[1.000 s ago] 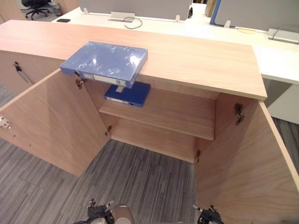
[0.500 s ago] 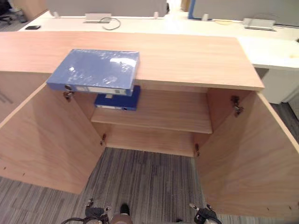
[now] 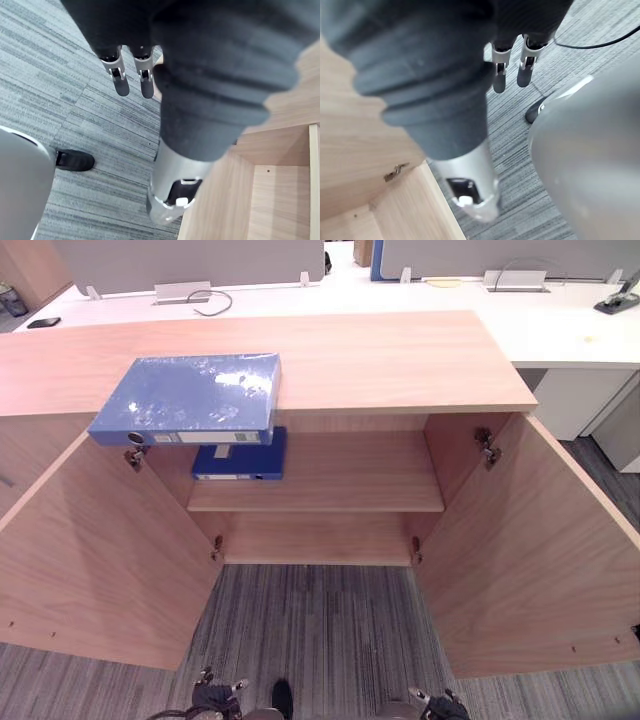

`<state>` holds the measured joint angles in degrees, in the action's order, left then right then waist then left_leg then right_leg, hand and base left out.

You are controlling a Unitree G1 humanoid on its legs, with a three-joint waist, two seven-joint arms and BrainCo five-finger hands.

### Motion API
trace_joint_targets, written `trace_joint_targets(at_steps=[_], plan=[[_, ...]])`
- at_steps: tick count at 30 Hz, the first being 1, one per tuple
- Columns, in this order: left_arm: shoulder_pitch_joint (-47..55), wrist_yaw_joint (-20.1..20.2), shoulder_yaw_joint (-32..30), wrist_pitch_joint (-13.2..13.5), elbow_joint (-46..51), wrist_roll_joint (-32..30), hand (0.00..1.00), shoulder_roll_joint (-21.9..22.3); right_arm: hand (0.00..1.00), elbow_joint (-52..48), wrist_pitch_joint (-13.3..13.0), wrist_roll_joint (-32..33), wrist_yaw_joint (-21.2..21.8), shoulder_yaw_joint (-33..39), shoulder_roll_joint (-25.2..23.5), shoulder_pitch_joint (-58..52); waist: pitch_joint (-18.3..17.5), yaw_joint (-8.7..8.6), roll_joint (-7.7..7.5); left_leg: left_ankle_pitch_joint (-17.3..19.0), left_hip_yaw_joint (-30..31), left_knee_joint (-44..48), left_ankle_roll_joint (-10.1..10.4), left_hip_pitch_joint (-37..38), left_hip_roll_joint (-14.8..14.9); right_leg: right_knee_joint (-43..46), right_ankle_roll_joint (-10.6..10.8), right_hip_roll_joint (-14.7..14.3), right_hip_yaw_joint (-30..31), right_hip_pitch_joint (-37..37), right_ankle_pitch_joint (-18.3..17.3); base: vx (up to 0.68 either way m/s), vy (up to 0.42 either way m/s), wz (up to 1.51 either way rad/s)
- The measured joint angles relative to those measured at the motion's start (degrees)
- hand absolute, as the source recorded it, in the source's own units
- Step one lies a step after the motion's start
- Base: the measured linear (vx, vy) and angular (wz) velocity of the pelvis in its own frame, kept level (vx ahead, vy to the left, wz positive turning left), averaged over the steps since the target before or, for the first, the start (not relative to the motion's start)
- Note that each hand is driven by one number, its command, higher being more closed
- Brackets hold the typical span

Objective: Walk over to the cabinet, pick up the folder, carry it to the office cabinet, place the folder inside the office cabinet, then close the office cabinet door

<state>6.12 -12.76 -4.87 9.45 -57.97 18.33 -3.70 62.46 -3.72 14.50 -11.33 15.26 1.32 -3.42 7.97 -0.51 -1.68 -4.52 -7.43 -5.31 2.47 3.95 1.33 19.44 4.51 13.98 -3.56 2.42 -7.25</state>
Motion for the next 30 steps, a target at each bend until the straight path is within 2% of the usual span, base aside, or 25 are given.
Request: trace_joint_targets(at_steps=[4, 6, 11, 13, 15, 17, 20, 22, 24, 26, 27, 29, 30], plan=[[0.28, 1.24, -2.27, 0.02, -0.06, 3.69, 0.00, 0.13, 0.00, 0.08, -0.39, 0.05, 0.29, -1.93, -0.01, -0.01, 0.16, 0.02, -0.35, 0.41, 0.59, 0.03, 0.52, 0.82, 2.09, 0.92, -1.72, -2.32, -0.88, 0.12, 1.34, 0.03, -0.012, 0.01], [-0.37, 1.54, -3.54, 0.00, -1.18, 5.12, 0.00, -0.13, 0.00, 0.24, -0.41, 0.06, 0.63, -1.79, -0.08, -0.21, 0.16, 0.05, -0.72, 0.38, 1.60, 0.05, 0.89, -0.38, 2.46, -3.51, -2.07, -3.05, -0.89, -1.44, 1.44, 0.03, -0.039, 0.13], [-0.60, 2.01, -6.87, -0.20, -3.34, 4.04, 0.00, 0.22, 0.00, 1.49, -0.30, 0.00, 1.15, -1.57, -0.27, 0.03, 0.32, 0.31, -1.13, 0.03, 1.66, 0.27, 1.10, -0.86, 2.54, -13.02, -2.05, -3.52, -0.91, -5.82, 1.52, 0.05, -0.064, 0.03], [-0.78, 2.91, -8.04, -0.44, -3.35, 1.14, 0.00, 0.35, 0.00, 2.64, -0.31, 0.03, 1.25, -1.18, -0.28, 0.45, 0.23, 0.70, -1.17, 0.26, 1.08, 0.44, 1.55, -0.80, 3.40, -14.83, -1.45, -4.30, -0.67, -6.56, 1.89, 0.01, -0.061, -0.09], [-1.36, 3.49, -9.11, -0.57, -3.24, -0.56, 0.00, 0.12, 0.00, 3.16, -0.33, 0.03, 1.47, -0.94, -0.32, 0.70, 0.50, 0.84, -1.76, 3.76, 0.99, 7.63, 2.71, -4.65, 4.23, -14.90, -1.06, -4.46, -0.76, -6.47, 2.12, -0.01, -0.030, -0.05], [-1.56, 4.25, -10.97, -0.71, -1.89, -2.10, 0.00, 0.44, 0.00, 3.57, -0.27, 0.03, 2.32, 0.91, -0.51, 1.20, 0.92, 0.95, -1.16, 10.57, 0.43, 24.91, 3.80, -12.54, 7.61, -15.00, -0.91, -6.12, -1.13, -7.29, 2.19, -0.04, -0.015, 0.02], [-1.69, 4.49, -12.26, -0.88, 0.12, -2.50, 0.00, 0.31, 0.00, 3.39, -0.15, 0.02, 2.36, 1.18, -1.05, 0.76, 1.37, 2.08, -1.12, 12.07, -1.46, 35.50, 3.70, -16.95, 11.29, -15.00, -0.70, -7.83, -1.90, -8.66, 2.27, -0.06, 0.005, 0.05], [-1.85, 4.51, -11.45, -1.03, 0.11, -2.82, 0.00, 0.58, 0.00, 3.40, -0.01, 0.02, 2.38, 1.15, -0.97, 0.83, 1.17, 2.66, -0.88, 12.05, -1.06, 31.26, 3.69, -15.35, 11.02, -14.89, -0.06, -7.93, -1.72, -7.60, 2.25, -0.10, 0.003, 0.09], [-2.10, 4.63, -10.08, -1.13, 0.18, -1.98, 0.00, 0.47, 0.00, 3.53, 0.08, -0.03, 2.51, 0.85, -0.86, 1.02, 0.90, 2.89, -1.37, 9.09, -0.87, 22.61, 3.42, -13.13, 9.15, -15.12, 0.23, -7.20, -1.25, -5.73, 2.34, -0.10, 0.019, 0.09], [-1.63, 5.06, -8.59, -1.14, 0.18, 1.32, 0.00, 0.16, 0.00, 3.71, 0.11, -0.05, 2.51, 0.58, -0.46, 0.98, 0.62, 2.92, -1.30, 3.58, -0.93, 13.48, 3.33, -9.87, 6.56, -15.26, 0.79, -5.98, -1.36, -4.95, 2.66, -0.08, 0.005, 0.16], [-1.18, 5.58, -7.30, -1.11, 0.37, 5.98, 0.00, 0.43, 0.00, 3.91, 0.12, -0.17, 2.57, 0.34, 0.10, 0.96, 0.01, 2.74, -0.50, 0.63, -1.05, 7.90, 3.22, -7.88, 5.78, -15.25, 1.12, -5.85, -1.53, -4.36, 2.54, -0.04, -0.008, 0.16], [-0.30, 5.63, -6.12, -1.17, 2.26, 11.48, 0.00, 1.06, 0.00, 3.96, 0.12, -0.17, 2.78, 0.38, 0.64, 0.86, -0.69, 2.63, 0.56, -3.11, -0.64, 1.14, 3.04, -5.79, 5.36, -15.25, 1.30, -5.96, -2.09, -3.54, 2.63, -0.01, 0.004, 0.14], [-0.12, 5.64, -4.93, -1.16, 5.20, 14.72, 0.00, 1.26, 0.00, 3.95, 0.14, -0.16, 2.82, 0.38, 0.71, 0.81, -0.73, 2.58, 0.62, -3.73, 0.06, 0.27, 3.08, -5.99, 5.24, -15.26, 1.44, -6.01, -2.60, -3.28, 2.74, 0.01, 0.026, 0.16]])
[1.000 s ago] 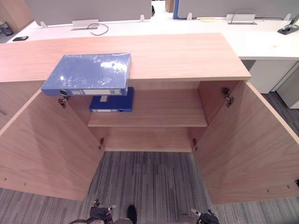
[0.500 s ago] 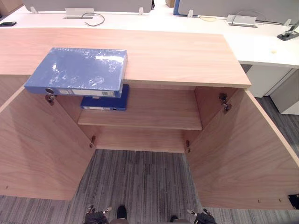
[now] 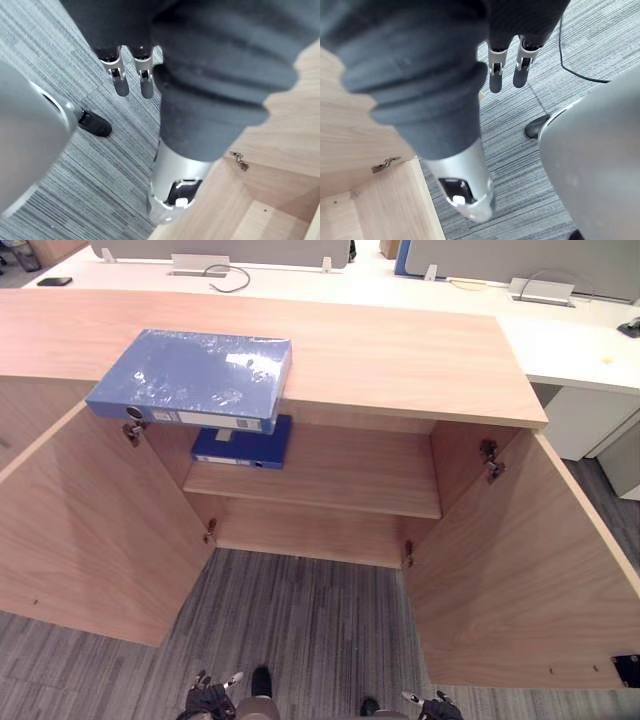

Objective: Walk over to the cabinet, pick up the folder, carry it to the office cabinet, place the folder inside the office cabinet, then close the office cabinet door

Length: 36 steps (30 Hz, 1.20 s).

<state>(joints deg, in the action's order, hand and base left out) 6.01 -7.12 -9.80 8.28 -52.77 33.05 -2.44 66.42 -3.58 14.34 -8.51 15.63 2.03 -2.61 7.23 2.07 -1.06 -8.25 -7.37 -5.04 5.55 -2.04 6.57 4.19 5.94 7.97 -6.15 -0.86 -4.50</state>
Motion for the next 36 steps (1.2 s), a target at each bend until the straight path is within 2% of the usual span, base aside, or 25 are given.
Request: trace_joint_targets(at_steps=[4, 7, 11, 16, 19, 21, 22, 24, 28, 31, 33, 36], plan=[[1.35, 0.10, 2.49, 0.33, 14.06, 8.46, 0.00, 0.06, 0.00, -0.64, 0.10, -0.10, 0.01, -2.02, 0.07, -0.19, -0.54, 0.28, -0.04, 0.26, 0.21, 0.01, -0.36, -0.25, -1.16, -0.34, 0.16, 0.71, -0.15, -0.02, 0.24, 0.04, 0.035, 0.06], [2.04, 0.07, 3.36, 2.33, 27.14, 13.59, 0.00, -0.05, 0.00, -1.06, 0.90, -2.28, -0.03, -4.06, 0.34, -0.09, -1.30, 0.34, -0.14, 0.48, 0.80, 0.03, -0.76, -0.97, -2.24, -1.50, 0.63, 1.61, -0.68, -0.09, 0.59, 0.07, 0.064, 0.09], [3.21, 0.12, 3.11, 3.94, 37.67, 19.76, 0.00, -0.09, 0.00, -1.17, 1.61, -4.56, 0.09, -6.94, 0.82, 1.24, -1.55, 0.65, -0.01, 0.53, 1.96, 0.04, -0.85, -0.94, -2.59, -2.02, 0.54, 1.86, -0.92, -0.51, 0.91, 0.07, 0.008, 0.00], [4.86, -1.04, 2.89, 6.38, 50.81, 20.46, 0.00, 1.64, 0.00, -1.14, 1.89, -6.56, 0.37, -9.04, 1.04, 1.92, -1.79, 1.06, 0.12, 0.55, 2.09, 0.02, -0.88, -0.86, -2.37, -2.02, 0.02, 1.67, -1.05, -0.60, 1.27, 0.00, 0.003, 0.00], [4.76, -7.26, 0.33, 8.09, 57.91, 11.64, 0.00, 3.92, 0.00, -1.14, 1.90, -6.56, 0.20, -9.07, 1.10, 1.56, -1.86, 1.13, 0.06, 0.53, 2.25, -0.03, -1.14, -0.86, -2.45, -2.12, -0.75, 1.73, -1.06, -0.59, 1.82, -0.05, 0.035, -0.01], [4.85, -16.15, -2.49, 8.25, 63.00, -2.13, 0.00, 5.26, 0.00, -0.96, 1.76, -6.54, -0.67, -9.06, 1.11, 0.93, -2.20, 1.11, -0.11, 0.70, 2.50, -0.26, -0.90, -0.90, -2.49, -1.91, -0.70, 1.80, -1.04, -0.57, 1.92, -0.06, 0.031, 0.02], [4.92, -17.91, -2.79, 8.04, 63.87, -4.86, 0.00, 5.34, 0.00, -0.96, 1.74, -6.54, -0.84, -9.07, 1.11, 0.71, -2.31, 1.14, -0.14, 0.71, 2.62, -0.27, -0.89, -0.90, -2.49, -1.87, -0.70, 1.79, -1.08, -0.58, 1.92, -0.05, 0.016, 0.07], [5.36, -28.37, -4.71, 4.84, 68.57, -22.73, 0.00, 5.53, 0.00, -1.01, 1.58, -6.48, -2.73, -9.13, 1.09, -0.37, -3.14, 1.09, -0.19, 0.68, 3.35, -0.29, -0.83, -0.95, -2.41, -1.80, -0.67, 1.64, -1.32, -0.69, 1.89, -0.03, 0.006, 0.06], [5.49, -40.87, -6.28, -0.39, 74.56, -44.00, 0.00, 5.56, 0.00, -1.17, 0.97, -6.48, -5.07, -10.26, 1.04, -1.13, -3.91, 1.11, -0.41, 0.49, 3.55, -0.28, -0.65, -0.91, -2.06, -1.91, -0.55, 1.29, -1.30, -0.89, 1.96, 0.00, 0.000, 0.01], [4.80, -44.79, -6.09, -3.45, 77.68, -55.09, 0.00, 5.27, 0.00, -1.21, 0.01, -6.50, -5.23, -10.19, 0.86, -1.59, -4.14, 1.13, -0.56, 0.27, 3.54, -0.26, -0.83, -0.89, -1.86, -2.05, -0.45, 1.11, -1.28, -0.97, 2.03, 0.00, 0.000, 0.00], [2.97, -45.19, -5.80, -5.45, 77.84, -61.16, 0.00, 4.59, 0.00, -1.21, -0.13, -6.51, -5.22, -10.15, 0.83, -1.63, -4.20, 1.15, -0.60, 0.24, 3.53, -0.26, -0.81, -0.89, -1.71, -2.09, -0.39, 0.96, -1.23, -0.97, 2.07, 0.00, 0.000, 0.00], [-1.31, -44.18, -5.06, -8.13, 77.50, -69.90, 0.00, -0.67, 0.00, -1.23, -0.17, -6.52, -5.00, -9.98, 0.72, -1.64, -4.32, 1.08, -0.80, 0.21, 3.17, -0.26, -0.73, -0.90, -1.28, -2.37, -0.16, 0.52, -0.84, -0.85, 2.24, 0.00, -0.005, -0.06]])
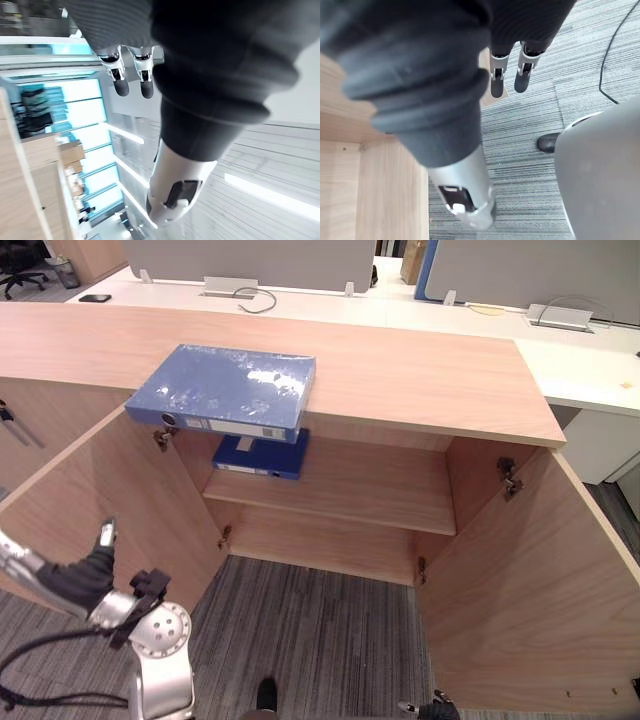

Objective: Walk over to the cabinet, pick up the folder, carry it to the office cabinet, place the folder inside the office cabinet, then close the office cabinet door

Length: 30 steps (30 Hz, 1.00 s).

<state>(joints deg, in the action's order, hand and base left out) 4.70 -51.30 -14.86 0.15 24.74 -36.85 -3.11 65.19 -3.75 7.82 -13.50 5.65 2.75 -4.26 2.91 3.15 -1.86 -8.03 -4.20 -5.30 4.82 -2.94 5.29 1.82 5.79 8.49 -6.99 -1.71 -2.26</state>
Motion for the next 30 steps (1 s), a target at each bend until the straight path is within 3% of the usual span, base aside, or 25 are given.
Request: trace_joint_targets(at_steps=[4, 6, 13, 19, 30], plan=[[-5.82, 2.67, 0.47, -1.56, -5.42, -5.90, 0.00, -8.39, 0.00, -0.11, 0.02, -0.15, 1.01, 1.58, -0.12, -0.10, -0.18, -0.03, -0.02, -0.06, -1.07, 0.24, 0.08, 0.08, 0.40, -0.13, 0.09, -0.35, 0.97, 0.51, 0.30, 0.01, -0.002, -0.13], [-8.99, 6.18, 1.48, -2.15, -14.39, -9.71, 0.00, -14.86, 0.00, -0.32, 0.06, -0.29, 2.17, 2.15, 0.02, -0.11, -0.24, -0.38, 0.01, -0.07, -1.27, 0.25, 0.06, 0.18, 0.40, -0.95, -0.07, -0.43, 1.02, 0.20, 0.81, 0.01, 0.008, -0.08], [-15.74, 13.06, 4.55, -3.05, -30.67, -14.37, 0.00, -28.22, 0.00, -0.43, 0.05, -2.36, 4.33, 4.37, 0.13, -0.20, -0.20, -0.56, -0.05, 0.02, -1.87, 0.25, 0.04, 0.69, 0.40, -1.63, -0.34, -0.42, 1.42, -0.14, 1.24, 0.00, 0.009, -0.04], [-22.10, 14.87, 6.91, -3.01, -34.41, -15.15, 0.00, -33.19, 0.00, -0.44, 0.05, -2.55, 5.11, 4.66, 0.40, -0.28, -0.17, -0.48, -0.09, 0.18, -2.03, 0.23, 0.18, 0.75, 0.39, -2.40, -0.44, -0.41, 1.48, -0.34, 1.30, 0.00, 0.000, 0.00], [-29.62, 16.77, 13.59, -1.61, -39.09, -15.14, 0.00, -35.89, 0.00, -0.46, 0.05, -4.52, 5.52, 8.62, 0.68, 0.32, -0.12, -0.86, -0.07, 0.57, -2.49, 0.25, 0.35, 0.73, 0.35, -3.00, -0.52, -0.42, 1.74, -0.50, 1.36, 0.03, 0.006, -0.02]])
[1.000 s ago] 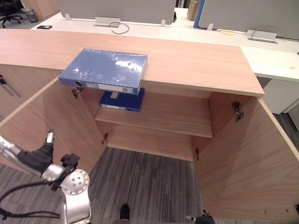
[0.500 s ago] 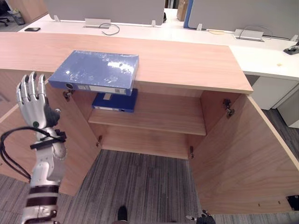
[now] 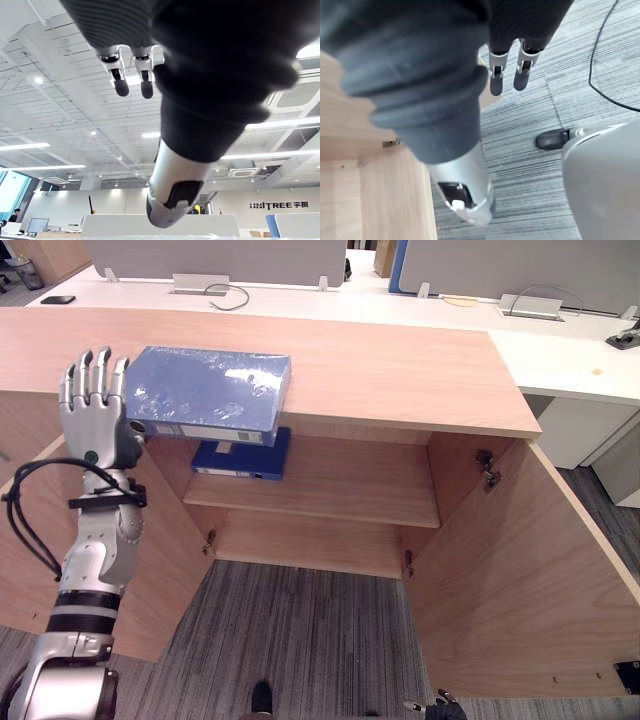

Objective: Walk over to the cabinet, pick up the folder, carry it to the office cabinet, place the folder inside the office cabinet, then close the office cabinet door

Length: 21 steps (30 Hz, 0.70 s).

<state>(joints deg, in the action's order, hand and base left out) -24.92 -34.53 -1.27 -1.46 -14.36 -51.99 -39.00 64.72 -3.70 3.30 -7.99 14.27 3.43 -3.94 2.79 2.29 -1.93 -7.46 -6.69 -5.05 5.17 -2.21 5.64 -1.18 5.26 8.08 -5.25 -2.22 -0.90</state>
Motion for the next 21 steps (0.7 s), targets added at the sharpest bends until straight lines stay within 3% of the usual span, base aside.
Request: trace_joint_targets(at_steps=[21], plan=[[-5.65, 0.16, 4.52, -0.20, -6.52, 3.07, 0.00, 0.87, 0.00, 0.05, 0.02, -0.04, -0.37, 0.15, 0.38, 1.35, 0.24, -2.36, -0.09, 0.22, -1.13, -0.03, 0.00, 0.83, 0.00, -1.53, -0.30, 0.07, 0.85, -0.84, 1.10, 0.00, 0.004, -0.02]])
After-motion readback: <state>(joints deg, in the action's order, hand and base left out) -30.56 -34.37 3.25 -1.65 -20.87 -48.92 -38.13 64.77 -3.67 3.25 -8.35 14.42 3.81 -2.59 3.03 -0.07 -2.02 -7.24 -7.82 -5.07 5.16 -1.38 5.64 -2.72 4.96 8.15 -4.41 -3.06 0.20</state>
